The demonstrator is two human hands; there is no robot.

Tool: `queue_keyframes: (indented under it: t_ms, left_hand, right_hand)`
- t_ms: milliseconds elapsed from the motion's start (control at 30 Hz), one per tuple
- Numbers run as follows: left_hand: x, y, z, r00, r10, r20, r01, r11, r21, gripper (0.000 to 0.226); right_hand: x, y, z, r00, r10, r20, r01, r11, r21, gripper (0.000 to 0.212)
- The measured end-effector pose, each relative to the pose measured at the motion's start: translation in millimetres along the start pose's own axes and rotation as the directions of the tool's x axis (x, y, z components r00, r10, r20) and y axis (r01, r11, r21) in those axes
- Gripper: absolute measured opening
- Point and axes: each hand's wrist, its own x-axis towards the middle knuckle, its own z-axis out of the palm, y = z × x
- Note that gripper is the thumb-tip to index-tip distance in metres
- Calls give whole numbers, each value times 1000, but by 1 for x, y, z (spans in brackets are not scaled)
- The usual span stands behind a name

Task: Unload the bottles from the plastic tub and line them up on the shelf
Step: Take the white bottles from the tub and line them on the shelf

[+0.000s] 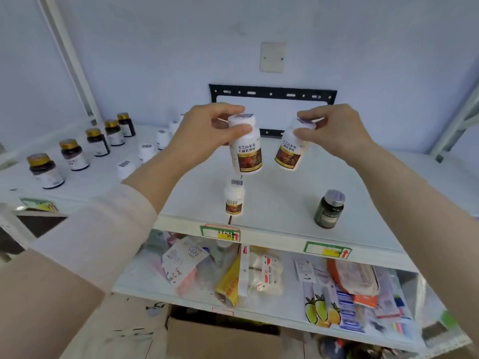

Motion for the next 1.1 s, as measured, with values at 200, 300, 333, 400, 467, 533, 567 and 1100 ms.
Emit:
queue_keyframes:
  t_ms: [200, 300, 333, 400, 467, 533, 567, 1100]
  left_hand:
    - [67, -52, 7, 995, -85, 57, 81, 993, 82, 41]
    - [86, -86, 14, 982, -146, 123, 138, 988, 74, 40]
    - [92, -96, 17, 974, -162, 158, 152, 986, 73, 40]
    - [101, -115, 23, 956, -178, 236, 163, 983, 79, 41]
    - [108, -132, 28, 935, -187, 301, 178, 982, 57, 41]
    - [114, -148, 33, 914, -197, 355, 199, 979, 31, 40]
    - [117, -155, 36, 903, -198, 380, 205, 978, 22, 39]
    - [143, -202, 62, 850, -279, 447, 297, 954, 30, 46]
  right_hand:
    - [85, 18, 44, 989, -55, 138, 63, 997, -48, 38]
    - [114, 32, 74, 970, -59, 235, 82, 993, -90, 41]
    - [122, 37, 83, 964, -49, 262, 79, 992, -103, 41]
    - [134, 45, 101, 954, -17, 299, 62, 988, -141, 41]
    - [141, 52, 116, 946, 32, 323, 21, 987, -160, 42]
    - [149, 60, 130, 936, 64, 345, -2, 984, -180, 43]
    - [153, 65, 136, 931, 81, 357, -13, 982, -189, 42]
    - [206, 108, 189, 892, 98, 442, -29, 987, -160, 42]
